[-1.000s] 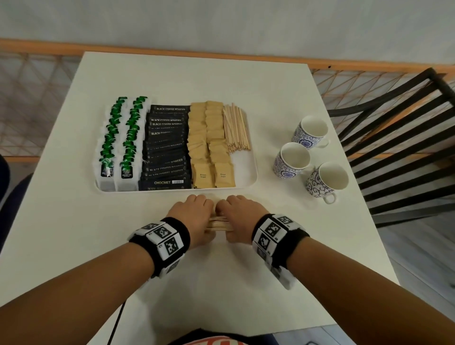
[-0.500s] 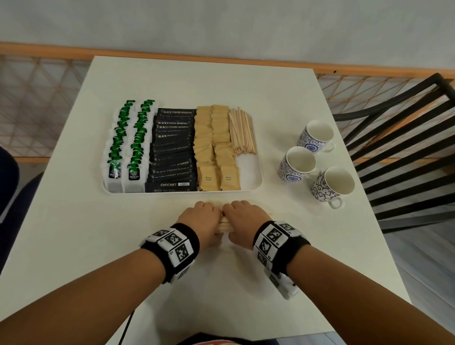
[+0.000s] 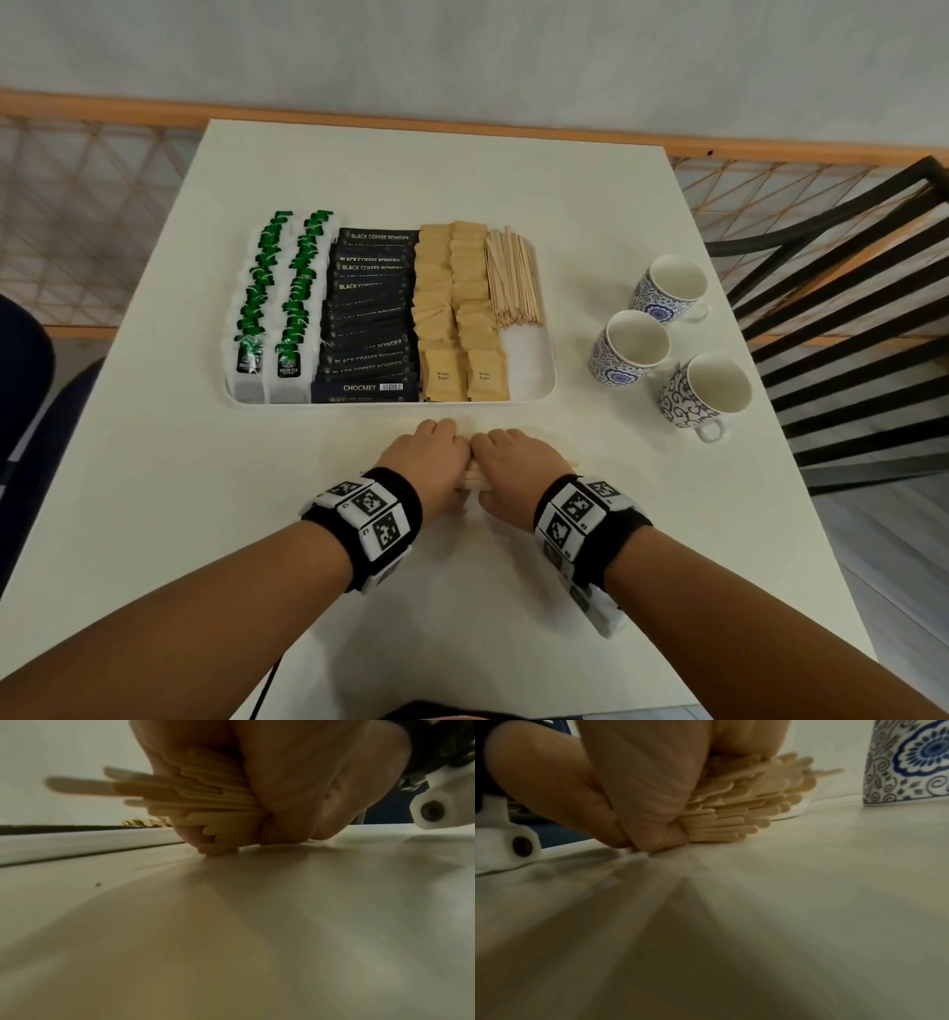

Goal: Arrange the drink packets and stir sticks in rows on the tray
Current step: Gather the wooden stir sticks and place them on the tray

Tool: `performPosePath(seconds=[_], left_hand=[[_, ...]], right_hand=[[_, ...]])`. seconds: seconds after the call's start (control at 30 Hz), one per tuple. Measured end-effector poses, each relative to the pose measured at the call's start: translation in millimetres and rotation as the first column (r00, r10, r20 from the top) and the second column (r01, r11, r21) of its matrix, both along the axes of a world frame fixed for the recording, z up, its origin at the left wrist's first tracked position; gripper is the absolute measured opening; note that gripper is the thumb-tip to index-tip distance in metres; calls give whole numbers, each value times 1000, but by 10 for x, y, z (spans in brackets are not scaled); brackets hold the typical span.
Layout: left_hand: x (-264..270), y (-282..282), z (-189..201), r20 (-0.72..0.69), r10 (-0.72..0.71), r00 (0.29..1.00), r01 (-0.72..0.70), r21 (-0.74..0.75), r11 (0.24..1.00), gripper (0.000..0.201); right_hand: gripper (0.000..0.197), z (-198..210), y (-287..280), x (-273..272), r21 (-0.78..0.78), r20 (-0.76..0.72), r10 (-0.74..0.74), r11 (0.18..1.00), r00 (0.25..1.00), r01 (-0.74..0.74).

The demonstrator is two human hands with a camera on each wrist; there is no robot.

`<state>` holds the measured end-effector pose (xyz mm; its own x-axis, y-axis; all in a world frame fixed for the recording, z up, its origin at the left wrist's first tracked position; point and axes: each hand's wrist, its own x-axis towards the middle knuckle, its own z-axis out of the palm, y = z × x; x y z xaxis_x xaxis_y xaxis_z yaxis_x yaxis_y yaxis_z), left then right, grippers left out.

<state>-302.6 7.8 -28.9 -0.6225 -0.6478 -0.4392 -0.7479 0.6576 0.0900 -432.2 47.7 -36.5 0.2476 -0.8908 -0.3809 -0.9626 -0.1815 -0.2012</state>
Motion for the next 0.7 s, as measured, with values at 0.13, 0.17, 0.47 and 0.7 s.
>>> performPosePath(seconds=[0.13, 0.17, 0.47, 0.7], left_hand=[[13, -40, 1, -15, 9, 1000, -8, 39, 999, 36], [22, -50, 3, -30, 13, 999, -12, 52, 999, 35], [5, -99, 8, -34, -16, 999, 19, 95, 995, 31], [122, -87, -38, -186, 76, 980, -38, 200, 979, 25]], right_hand=[[33, 17, -15, -10, 6, -2, 3, 1000, 1000, -3], [33, 21, -21, -12, 7, -6, 8, 1000, 1000, -7], [31, 13, 20, -38, 10, 44, -2, 1000, 999, 2], [30, 192, -34, -81, -40, -77, 55, 997, 996, -59]])
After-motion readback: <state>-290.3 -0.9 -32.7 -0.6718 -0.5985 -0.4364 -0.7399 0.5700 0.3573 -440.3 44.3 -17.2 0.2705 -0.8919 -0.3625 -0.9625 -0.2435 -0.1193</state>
